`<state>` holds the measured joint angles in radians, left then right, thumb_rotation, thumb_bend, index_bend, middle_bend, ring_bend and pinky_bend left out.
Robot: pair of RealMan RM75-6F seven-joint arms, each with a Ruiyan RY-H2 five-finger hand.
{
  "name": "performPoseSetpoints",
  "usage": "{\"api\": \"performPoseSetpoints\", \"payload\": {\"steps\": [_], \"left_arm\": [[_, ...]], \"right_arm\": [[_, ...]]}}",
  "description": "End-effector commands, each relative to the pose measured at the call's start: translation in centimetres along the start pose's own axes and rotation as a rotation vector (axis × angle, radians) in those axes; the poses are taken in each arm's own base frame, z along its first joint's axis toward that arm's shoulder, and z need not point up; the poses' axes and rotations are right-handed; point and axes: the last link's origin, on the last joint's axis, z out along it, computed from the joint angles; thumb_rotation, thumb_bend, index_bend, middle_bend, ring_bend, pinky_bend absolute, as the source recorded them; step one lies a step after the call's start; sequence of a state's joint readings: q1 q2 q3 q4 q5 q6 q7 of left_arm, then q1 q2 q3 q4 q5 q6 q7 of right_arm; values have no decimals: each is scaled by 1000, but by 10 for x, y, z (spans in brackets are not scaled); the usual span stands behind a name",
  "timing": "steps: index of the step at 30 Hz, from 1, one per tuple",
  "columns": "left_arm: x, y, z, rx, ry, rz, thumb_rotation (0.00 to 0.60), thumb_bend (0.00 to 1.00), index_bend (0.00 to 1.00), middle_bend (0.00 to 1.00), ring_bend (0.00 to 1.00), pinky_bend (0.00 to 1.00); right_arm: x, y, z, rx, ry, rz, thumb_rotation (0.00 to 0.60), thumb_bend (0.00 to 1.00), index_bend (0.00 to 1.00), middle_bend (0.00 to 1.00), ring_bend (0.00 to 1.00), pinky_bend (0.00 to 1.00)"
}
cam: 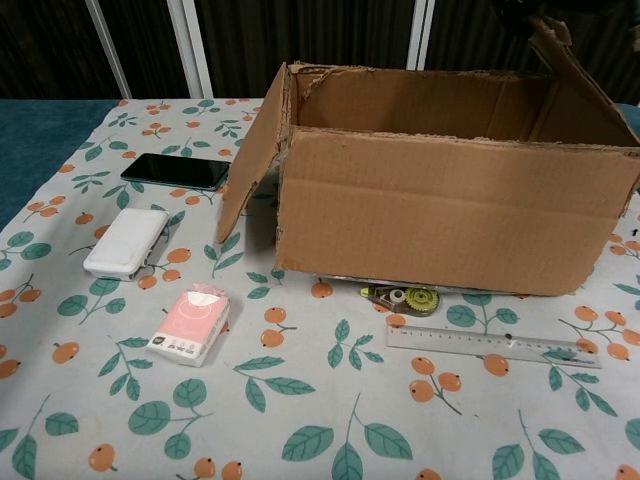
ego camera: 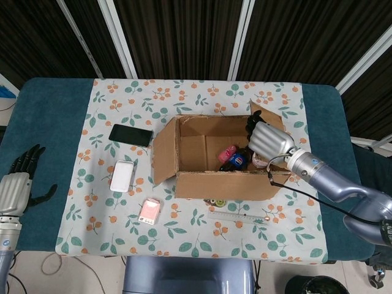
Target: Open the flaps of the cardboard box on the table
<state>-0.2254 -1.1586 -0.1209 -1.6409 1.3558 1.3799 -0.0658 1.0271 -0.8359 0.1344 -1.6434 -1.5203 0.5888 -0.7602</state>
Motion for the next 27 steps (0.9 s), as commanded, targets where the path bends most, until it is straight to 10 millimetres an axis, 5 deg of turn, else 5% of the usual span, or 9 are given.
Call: {"api": "performPoseSetpoints", "payload": {"steps": [1,27], "left_arm": [[0,0,0,0,1,-1,600,285,0,0,0,87],[0,1,-1,-7,-6,-2,600,302,0,0,0,87]], "right_arm": [[0,3,-2,-4,-6,-1,600,1000,410,283,211,258],[-1,29,-37,-63,-46,-17,600,1000,410,283,212,257]]}}
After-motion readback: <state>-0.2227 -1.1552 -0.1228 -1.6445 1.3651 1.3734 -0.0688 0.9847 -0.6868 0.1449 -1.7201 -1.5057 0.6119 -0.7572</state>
